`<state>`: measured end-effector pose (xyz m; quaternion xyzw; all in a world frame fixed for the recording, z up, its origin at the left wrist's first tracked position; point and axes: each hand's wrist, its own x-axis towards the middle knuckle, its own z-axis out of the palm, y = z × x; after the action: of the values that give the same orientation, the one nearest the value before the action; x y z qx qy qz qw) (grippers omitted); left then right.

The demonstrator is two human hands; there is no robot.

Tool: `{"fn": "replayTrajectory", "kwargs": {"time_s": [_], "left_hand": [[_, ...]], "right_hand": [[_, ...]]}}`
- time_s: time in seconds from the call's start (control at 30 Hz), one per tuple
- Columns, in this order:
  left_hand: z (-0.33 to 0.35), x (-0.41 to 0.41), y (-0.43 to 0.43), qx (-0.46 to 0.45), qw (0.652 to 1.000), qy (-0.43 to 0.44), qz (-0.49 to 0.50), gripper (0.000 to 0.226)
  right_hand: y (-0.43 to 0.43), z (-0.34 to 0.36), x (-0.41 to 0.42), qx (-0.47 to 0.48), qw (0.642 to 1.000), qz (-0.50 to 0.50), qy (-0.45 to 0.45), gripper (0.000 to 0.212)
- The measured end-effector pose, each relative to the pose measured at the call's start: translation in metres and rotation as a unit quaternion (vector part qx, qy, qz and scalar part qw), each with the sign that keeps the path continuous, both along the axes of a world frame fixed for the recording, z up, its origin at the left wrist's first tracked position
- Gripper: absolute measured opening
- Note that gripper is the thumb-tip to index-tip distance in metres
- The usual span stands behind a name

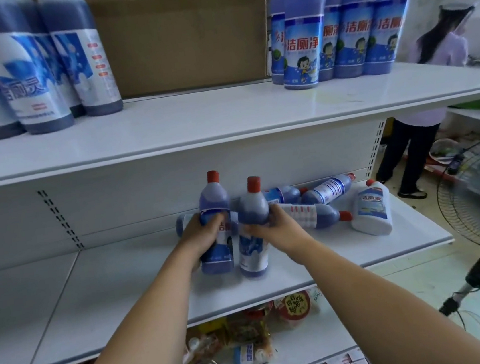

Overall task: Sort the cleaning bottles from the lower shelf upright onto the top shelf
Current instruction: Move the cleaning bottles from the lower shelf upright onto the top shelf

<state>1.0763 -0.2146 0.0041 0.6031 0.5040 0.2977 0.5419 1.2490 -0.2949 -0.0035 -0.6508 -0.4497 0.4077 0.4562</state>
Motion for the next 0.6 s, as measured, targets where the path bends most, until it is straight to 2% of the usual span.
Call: {"fn": "replayTrajectory", "kwargs": {"time_s": [0.07, 0.13, 0.17, 0.3, 0.4, 0.53, 0.6], "left_hand": [[0.002, -0.002, -0.003, -0.025, 0.999, -0.02, -0.003, 0.033], [0.006, -0.003, -0.009, -0.043, 0.998, -0.041, -0.006, 0.034], [0.008, -0.002, -0.012, -0.051, 0.997, -0.051, -0.005, 0.035], [0.019, 0.002, -0.028, -0.059, 0.996, -0.067, 0.003, 0.035], [0.029, 0.007, -0.048, -0.071, 0.994, -0.077, 0.016, 0.037], [0.039, 0.01, -0.083, -0.081, 0.993, -0.089, 0.007, 0.046], [0.043, 0.012, -0.101, -0.07, 0.993, -0.091, 0.001, 0.052]], "right_hand": [[-0.003, 0.004, 0.0, -0.001, 0.995, -0.025, 0.097, 0.053], [-0.002, 0.007, -0.001, -0.007, 0.978, -0.051, 0.2, 0.06], [-0.003, 0.01, -0.002, -0.008, 0.973, -0.065, 0.221, 0.065], [-0.014, 0.023, -0.004, -0.017, 0.983, -0.088, 0.157, 0.049], [-0.03, 0.027, -0.001, -0.001, 0.983, -0.1, 0.152, 0.053], [-0.061, 0.04, 0.001, 0.004, 0.983, -0.097, 0.153, 0.069], [-0.08, 0.049, 0.003, 0.019, 0.983, -0.089, 0.161, 0.059]]}}
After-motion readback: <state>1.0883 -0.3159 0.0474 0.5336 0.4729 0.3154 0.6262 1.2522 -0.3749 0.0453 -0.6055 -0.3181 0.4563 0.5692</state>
